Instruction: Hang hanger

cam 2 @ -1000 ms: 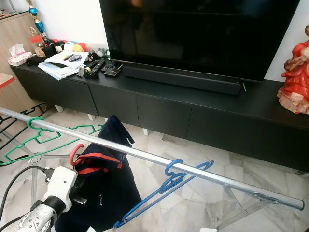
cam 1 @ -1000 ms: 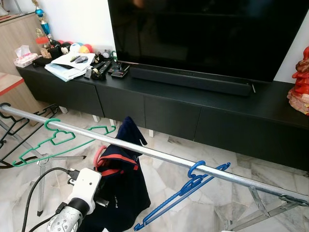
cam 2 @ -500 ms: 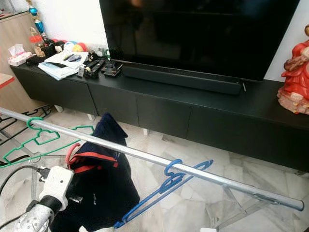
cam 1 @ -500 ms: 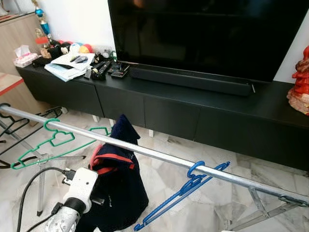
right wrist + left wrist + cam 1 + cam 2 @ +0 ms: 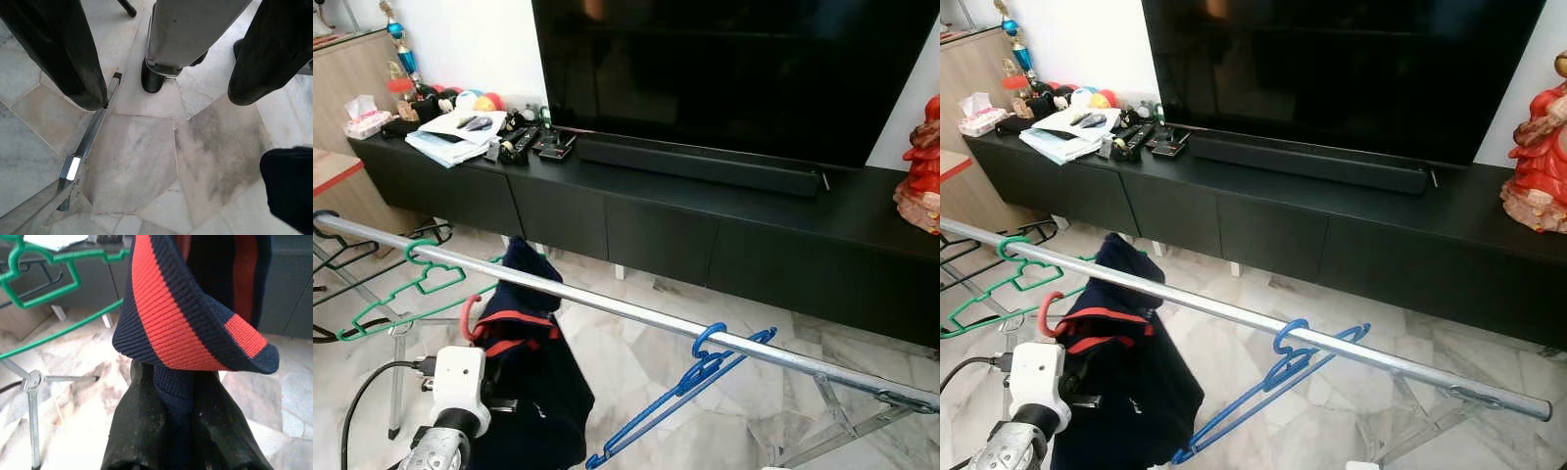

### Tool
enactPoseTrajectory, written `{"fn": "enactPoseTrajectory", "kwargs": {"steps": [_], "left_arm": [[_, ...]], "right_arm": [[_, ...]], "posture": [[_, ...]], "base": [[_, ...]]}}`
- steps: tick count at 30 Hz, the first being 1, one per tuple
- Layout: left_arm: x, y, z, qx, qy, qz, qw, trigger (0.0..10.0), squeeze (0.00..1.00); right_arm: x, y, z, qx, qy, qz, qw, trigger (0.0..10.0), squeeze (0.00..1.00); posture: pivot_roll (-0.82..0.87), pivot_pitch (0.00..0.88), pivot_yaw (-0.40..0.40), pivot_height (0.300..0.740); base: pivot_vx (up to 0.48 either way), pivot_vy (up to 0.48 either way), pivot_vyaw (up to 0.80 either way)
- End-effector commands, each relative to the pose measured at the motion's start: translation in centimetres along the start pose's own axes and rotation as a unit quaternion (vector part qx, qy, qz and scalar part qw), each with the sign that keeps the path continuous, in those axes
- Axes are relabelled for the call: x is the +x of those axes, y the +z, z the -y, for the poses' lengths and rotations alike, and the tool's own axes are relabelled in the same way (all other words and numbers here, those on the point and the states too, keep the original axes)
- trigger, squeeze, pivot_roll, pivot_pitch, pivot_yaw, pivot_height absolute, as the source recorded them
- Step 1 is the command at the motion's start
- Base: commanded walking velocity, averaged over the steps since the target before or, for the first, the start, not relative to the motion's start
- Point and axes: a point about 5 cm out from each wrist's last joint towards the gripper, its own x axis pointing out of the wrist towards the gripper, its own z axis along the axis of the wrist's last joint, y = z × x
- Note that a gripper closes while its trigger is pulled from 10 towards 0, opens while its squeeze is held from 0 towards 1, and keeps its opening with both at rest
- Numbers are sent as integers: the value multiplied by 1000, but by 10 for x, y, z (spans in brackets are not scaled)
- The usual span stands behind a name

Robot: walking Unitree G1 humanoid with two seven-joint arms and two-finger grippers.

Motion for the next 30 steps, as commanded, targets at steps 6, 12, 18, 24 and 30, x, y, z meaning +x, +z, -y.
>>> {"fn": "enactPoseTrajectory", "kwargs": {"steps": [6, 12, 18, 24, 30], "left_arm": [[3, 3, 8, 11, -57, -1, 998, 10000, 0], [5, -3, -15, 59, 37, -17, 997, 10000, 0], [8, 3, -23, 103, 31, 0, 994, 10000, 0], [14, 4, -30, 28, 48, 1, 998, 10000, 0], [13, 7, -11, 9, -5, 19, 1000, 10000, 0]], "right_arm": [[0, -3, -1, 0, 2, -8, 1000, 10000, 0], [0, -3, -1, 0, 2, -8, 1000, 10000, 0], [0, -3, -1, -2, 3, -8, 1000, 10000, 0], [-1, -4, -1, -2, 3, -8, 1000, 10000, 0], [-1, -5, -1, -3, 3, -9, 1000, 10000, 0]], "posture": [[77, 54, 36, 740], [73, 51, 36, 740], [69, 44, 37, 740], [69, 39, 36, 740], [66, 34, 38, 740]], "base": [[0, 0, 0], [0, 0, 0], [0, 0, 0], [0, 0, 0], [0, 0, 0]]}}
